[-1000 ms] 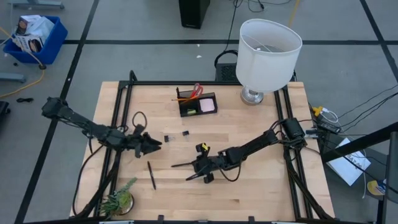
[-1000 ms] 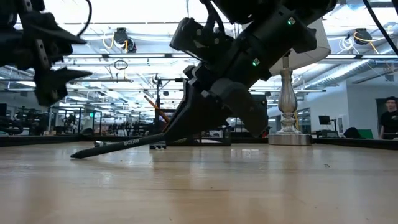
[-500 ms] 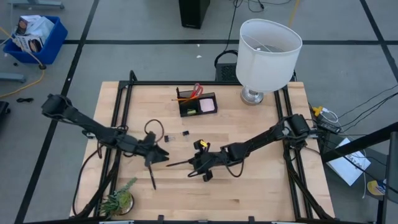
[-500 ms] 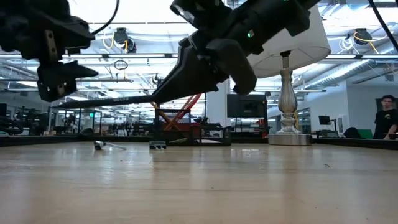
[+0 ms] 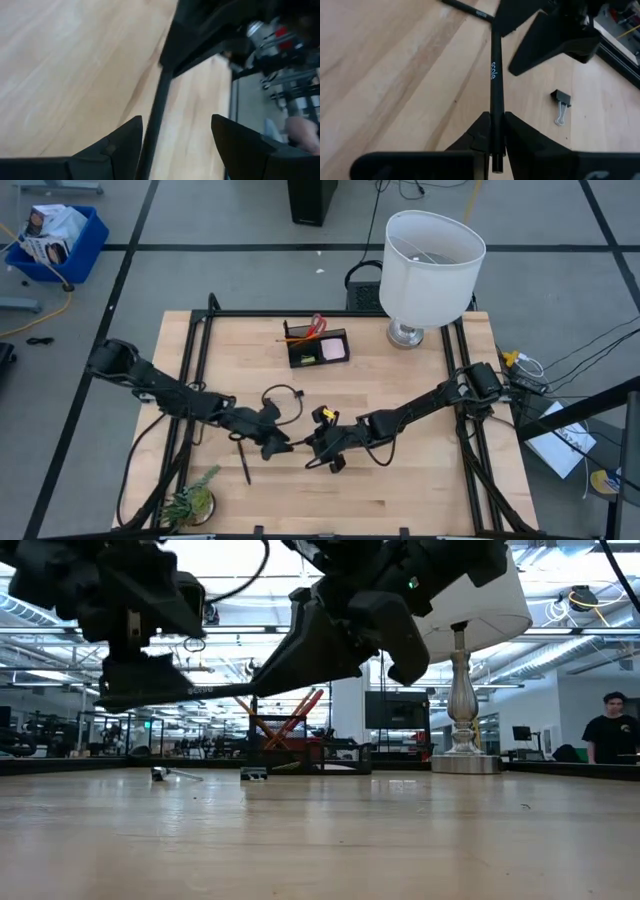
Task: Pick and place office supplies into organizer
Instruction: Put the black pen into the black desk organizer
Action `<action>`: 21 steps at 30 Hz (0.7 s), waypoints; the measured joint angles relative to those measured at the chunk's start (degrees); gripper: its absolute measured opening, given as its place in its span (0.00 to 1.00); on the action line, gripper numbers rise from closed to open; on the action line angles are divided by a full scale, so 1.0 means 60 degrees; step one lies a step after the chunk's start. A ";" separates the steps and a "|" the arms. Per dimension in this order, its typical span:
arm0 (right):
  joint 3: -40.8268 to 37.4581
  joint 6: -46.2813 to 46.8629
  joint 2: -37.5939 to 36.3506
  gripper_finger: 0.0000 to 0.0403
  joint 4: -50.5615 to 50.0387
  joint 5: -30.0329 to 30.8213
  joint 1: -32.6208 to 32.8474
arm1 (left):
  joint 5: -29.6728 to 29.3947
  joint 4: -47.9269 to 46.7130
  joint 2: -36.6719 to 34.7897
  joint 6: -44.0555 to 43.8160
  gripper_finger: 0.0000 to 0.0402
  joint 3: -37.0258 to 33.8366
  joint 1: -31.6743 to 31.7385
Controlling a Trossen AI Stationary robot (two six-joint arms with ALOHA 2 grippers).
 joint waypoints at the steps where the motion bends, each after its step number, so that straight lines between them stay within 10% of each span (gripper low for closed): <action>1: 0.0000 -0.0026 0.0000 0.08 -0.0006 0.0014 0.0018 | 0.0120 -0.0208 0.0094 0.0000 0.61 0.0053 0.0038; 21: 0.0000 -0.0136 0.0000 0.09 -0.0097 0.0291 0.0137 | 0.0523 -0.0594 0.0838 -0.0268 0.52 0.0089 0.0009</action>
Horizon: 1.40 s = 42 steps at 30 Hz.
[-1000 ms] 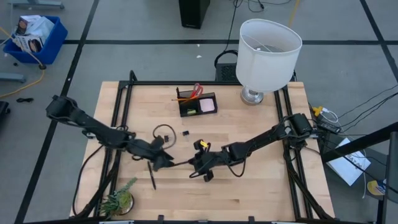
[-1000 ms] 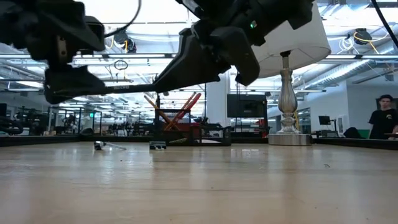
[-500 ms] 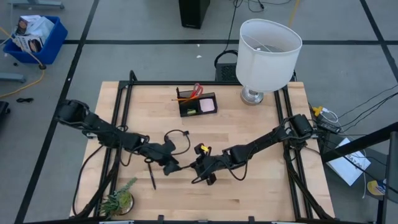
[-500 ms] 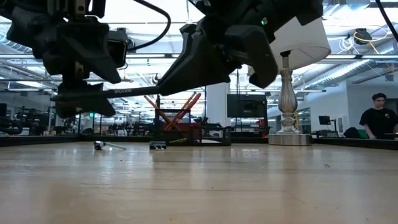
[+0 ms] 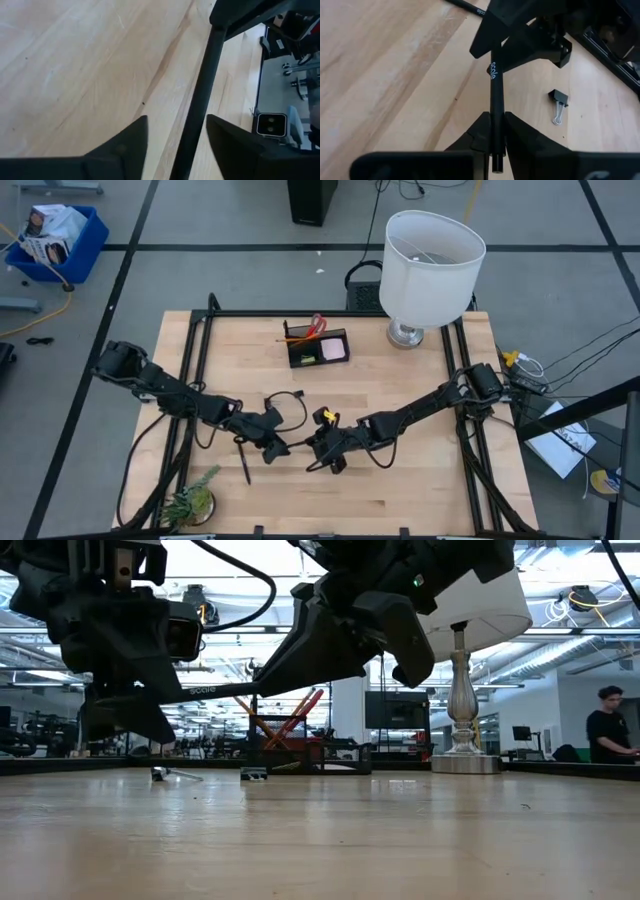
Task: Pick and place office supplies into organizer
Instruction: Put the black pen into the black desk organizer
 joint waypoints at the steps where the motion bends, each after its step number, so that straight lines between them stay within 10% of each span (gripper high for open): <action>1: 0.0000 0.0016 0.0000 0.09 0.0000 0.0002 0.0000 | 0.0000 -0.0002 0.0000 0.0029 0.48 0.0000 0.0000; 12: -0.0014 -0.0008 0.0021 0.09 -0.0080 0.0156 -0.0083 | 0.0076 0.0188 -0.0013 0.0678 0.10 0.0016 -0.0016; 30: -0.0004 0.0933 -0.1522 0.40 -0.1263 0.1529 0.0204 | -0.0836 0.0175 0.0004 0.1310 0.09 -0.0011 -0.0302; 42: -0.2708 0.4287 -0.3630 0.49 0.0491 0.2178 0.0095 | -0.4045 0.1878 -0.0022 0.2855 0.09 -0.0011 -0.1062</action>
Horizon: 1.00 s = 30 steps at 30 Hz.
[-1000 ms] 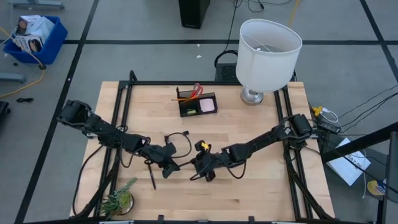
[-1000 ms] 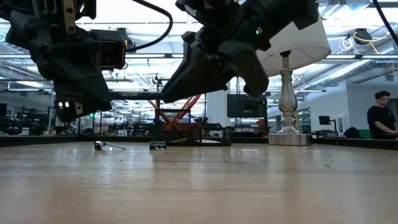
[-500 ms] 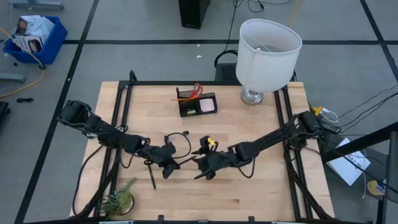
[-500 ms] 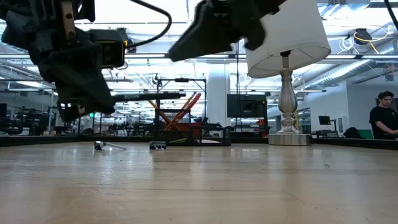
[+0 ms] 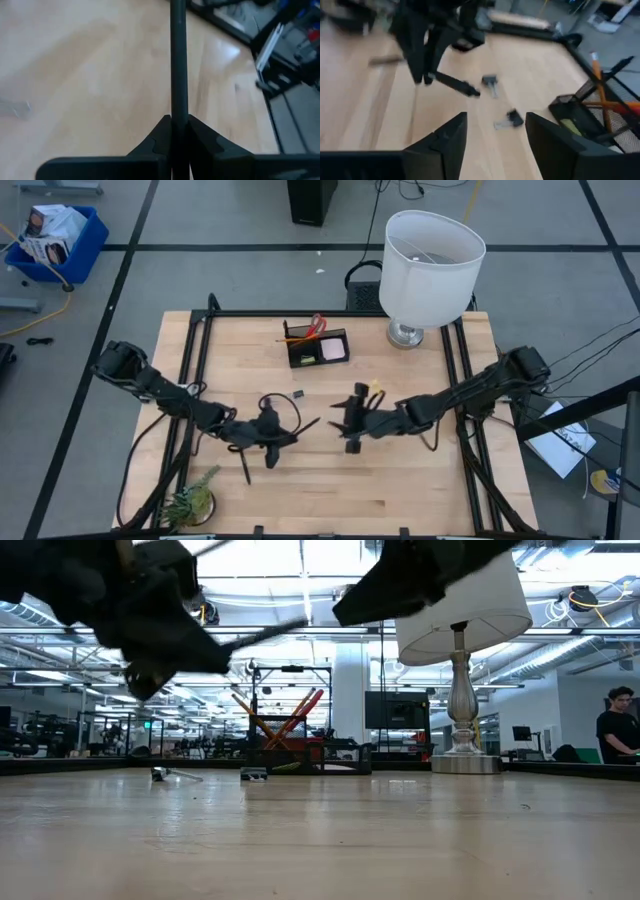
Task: Pick and place office supplies into organizer
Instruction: Put the black pen into the black desk organizer
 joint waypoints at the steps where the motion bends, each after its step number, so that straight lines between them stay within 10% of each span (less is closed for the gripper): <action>1: -0.0451 0.0037 -0.0089 0.49 0.0838 -0.0018 0.0000 | -0.0324 0.0189 0.0000 0.0250 0.09 0.0000 -0.0079; 12: -0.3785 0.0352 -0.0264 0.49 0.7991 -0.1515 -0.0531 | -0.3022 0.2118 0.0000 0.2806 0.09 0.0004 -0.0551; 30: -0.3656 0.0538 -0.0210 0.49 0.9729 -0.3273 -0.1535 | -0.3880 0.3605 0.0022 0.4734 0.09 0.0004 0.0008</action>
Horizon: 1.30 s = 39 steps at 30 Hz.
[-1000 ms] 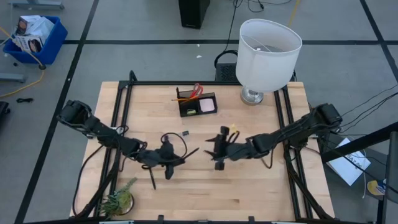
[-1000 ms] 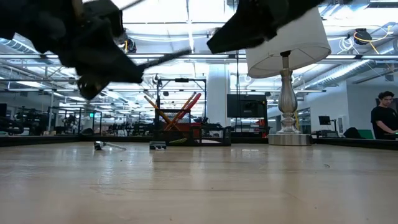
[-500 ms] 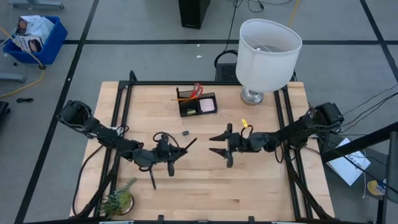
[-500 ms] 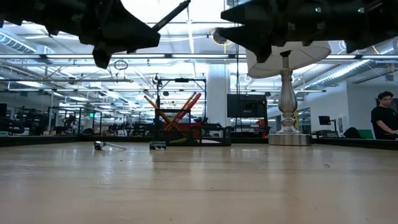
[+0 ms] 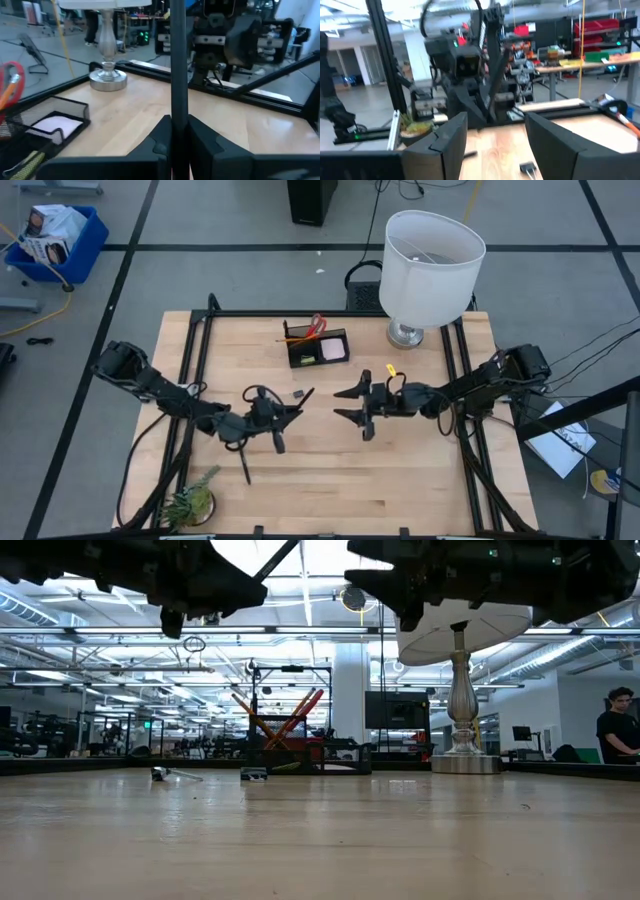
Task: Pick and place office supplies into organizer
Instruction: Put the black pen into the black desk organizer
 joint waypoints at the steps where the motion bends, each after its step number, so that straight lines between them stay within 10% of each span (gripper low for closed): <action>1: 0.0004 0.0001 -0.0004 0.49 0.0127 -0.0038 0.0002 | 0.0203 0.0000 0.0000 -0.0003 0.09 0.0000 0.0062; 39: 0.1763 0.0363 0.2368 0.48 0.0503 -0.0976 -0.0167 | 0.2169 0.0842 0.1902 -0.0513 0.09 0.0812 0.0649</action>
